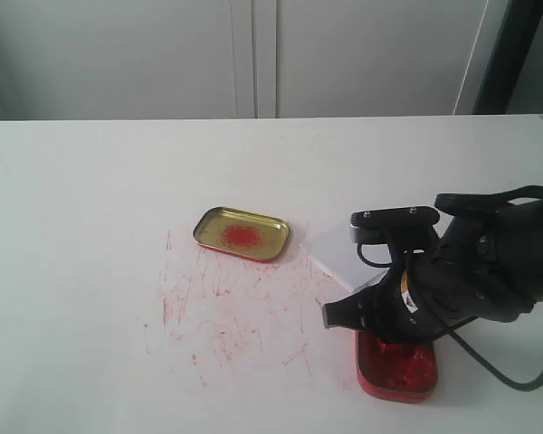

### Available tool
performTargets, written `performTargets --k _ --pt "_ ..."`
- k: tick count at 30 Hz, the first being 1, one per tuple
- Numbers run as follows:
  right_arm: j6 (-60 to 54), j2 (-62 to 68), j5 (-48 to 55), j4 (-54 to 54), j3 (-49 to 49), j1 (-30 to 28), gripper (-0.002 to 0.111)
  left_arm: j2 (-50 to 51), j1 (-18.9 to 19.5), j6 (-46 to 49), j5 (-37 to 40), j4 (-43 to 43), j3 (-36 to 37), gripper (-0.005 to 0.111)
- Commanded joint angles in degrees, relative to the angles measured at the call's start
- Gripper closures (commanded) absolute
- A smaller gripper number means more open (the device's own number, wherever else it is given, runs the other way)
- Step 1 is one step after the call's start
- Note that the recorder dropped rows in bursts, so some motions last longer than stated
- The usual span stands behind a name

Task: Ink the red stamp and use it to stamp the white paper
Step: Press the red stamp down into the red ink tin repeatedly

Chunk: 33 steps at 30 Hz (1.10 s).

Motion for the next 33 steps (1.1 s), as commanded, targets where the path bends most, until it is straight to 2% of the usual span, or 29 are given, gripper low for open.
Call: performTargets --k 1,33 --pt "0.2 3.8 -1.0 -0.2 0.4 0.2 0.108 -0.2 0.1 -0.1 -0.3 0.0 0.2 0.107" --pt "-0.4 10.9 -0.3 -0.2 1.1 0.2 0.108 -0.2 0.1 -0.1 -0.3 0.0 0.2 0.107"
